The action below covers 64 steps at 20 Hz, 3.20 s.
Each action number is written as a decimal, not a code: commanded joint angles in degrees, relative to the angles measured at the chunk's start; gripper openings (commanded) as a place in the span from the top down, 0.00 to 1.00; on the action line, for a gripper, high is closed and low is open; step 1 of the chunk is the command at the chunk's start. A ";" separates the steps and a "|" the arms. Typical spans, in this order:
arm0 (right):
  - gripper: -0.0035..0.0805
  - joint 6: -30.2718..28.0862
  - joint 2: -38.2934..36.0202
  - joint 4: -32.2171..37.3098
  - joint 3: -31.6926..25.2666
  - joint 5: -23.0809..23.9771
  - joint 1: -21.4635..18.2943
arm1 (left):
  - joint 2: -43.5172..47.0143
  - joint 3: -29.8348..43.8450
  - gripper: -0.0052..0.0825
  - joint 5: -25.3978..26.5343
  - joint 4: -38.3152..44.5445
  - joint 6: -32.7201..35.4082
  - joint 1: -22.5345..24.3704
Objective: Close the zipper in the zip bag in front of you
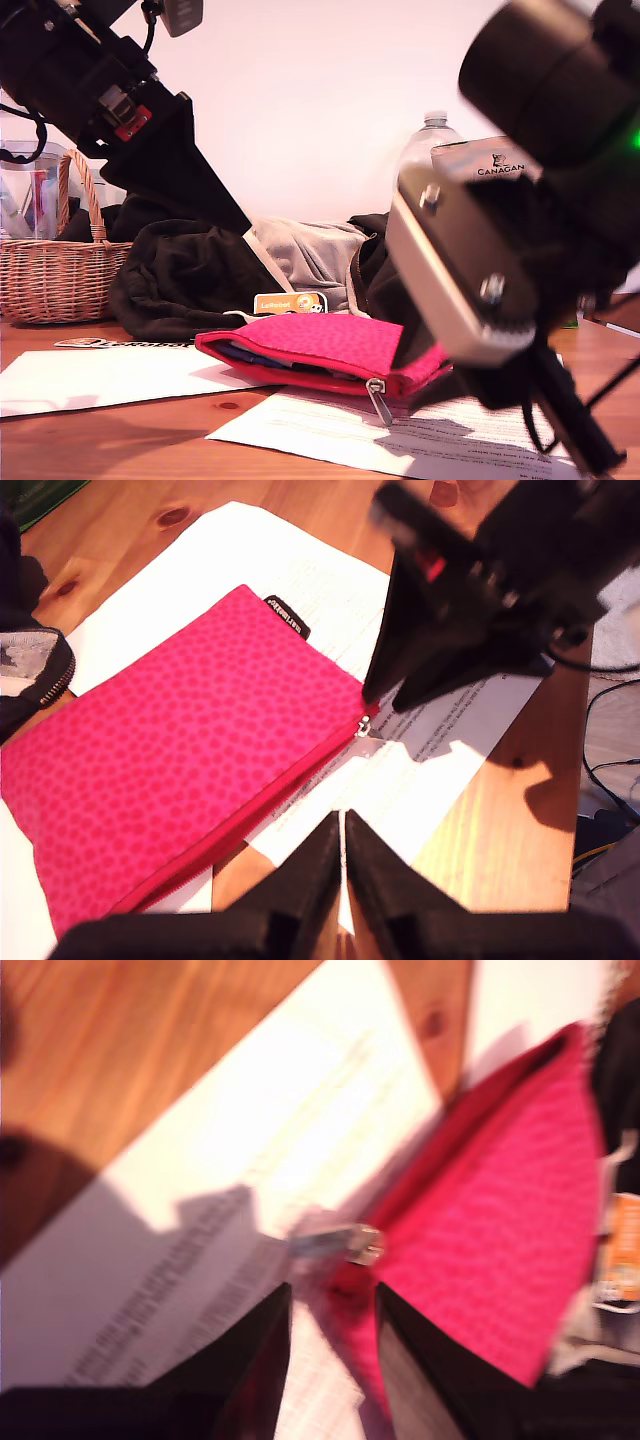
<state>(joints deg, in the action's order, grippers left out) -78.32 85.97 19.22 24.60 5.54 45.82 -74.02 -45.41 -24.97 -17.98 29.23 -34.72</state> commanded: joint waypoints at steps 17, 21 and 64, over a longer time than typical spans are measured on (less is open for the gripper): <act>0.92 0.52 5.60 7.89 2.62 3.37 -2.10 | -0.66 1.25 0.97 -0.09 0.35 -0.76 0.22; 0.97 0.52 5.57 9.11 2.62 3.41 -2.08 | -0.66 1.25 0.97 -0.07 0.02 -0.79 0.22; 0.97 38.62 -12.11 -25.09 29.55 -4.11 -5.81 | 4.26 1.27 0.70 39.78 24.46 -20.72 -17.16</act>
<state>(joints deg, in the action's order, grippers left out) -40.32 75.00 -6.72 53.19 1.87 40.10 -68.40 -45.41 15.00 5.82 8.93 -51.92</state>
